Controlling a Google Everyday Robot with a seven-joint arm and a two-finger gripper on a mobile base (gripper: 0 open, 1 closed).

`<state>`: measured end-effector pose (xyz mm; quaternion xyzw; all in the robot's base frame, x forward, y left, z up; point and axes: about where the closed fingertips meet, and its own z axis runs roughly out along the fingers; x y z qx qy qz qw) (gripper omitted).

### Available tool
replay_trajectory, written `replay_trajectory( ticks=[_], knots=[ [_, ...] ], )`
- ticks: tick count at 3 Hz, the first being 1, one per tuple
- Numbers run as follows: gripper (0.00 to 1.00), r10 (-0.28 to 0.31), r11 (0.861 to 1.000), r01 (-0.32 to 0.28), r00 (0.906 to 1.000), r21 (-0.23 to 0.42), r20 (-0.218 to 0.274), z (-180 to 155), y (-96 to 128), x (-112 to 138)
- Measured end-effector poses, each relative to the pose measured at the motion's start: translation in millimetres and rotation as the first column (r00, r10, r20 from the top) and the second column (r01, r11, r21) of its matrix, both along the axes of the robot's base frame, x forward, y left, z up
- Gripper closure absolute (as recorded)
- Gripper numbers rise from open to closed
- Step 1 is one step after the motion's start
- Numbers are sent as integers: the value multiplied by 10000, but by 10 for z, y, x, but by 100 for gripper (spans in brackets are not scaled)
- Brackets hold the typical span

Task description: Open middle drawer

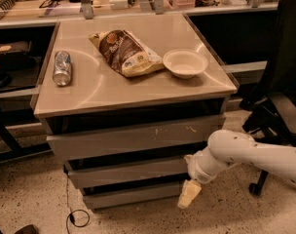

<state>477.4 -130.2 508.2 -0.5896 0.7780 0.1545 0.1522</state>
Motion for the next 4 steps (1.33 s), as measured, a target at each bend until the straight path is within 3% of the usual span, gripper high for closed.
replay_trajectory(
  ticks=[4],
  knots=[
    [0,-21,9990,-14,9971,450,766,-592,97,662]
  ],
)
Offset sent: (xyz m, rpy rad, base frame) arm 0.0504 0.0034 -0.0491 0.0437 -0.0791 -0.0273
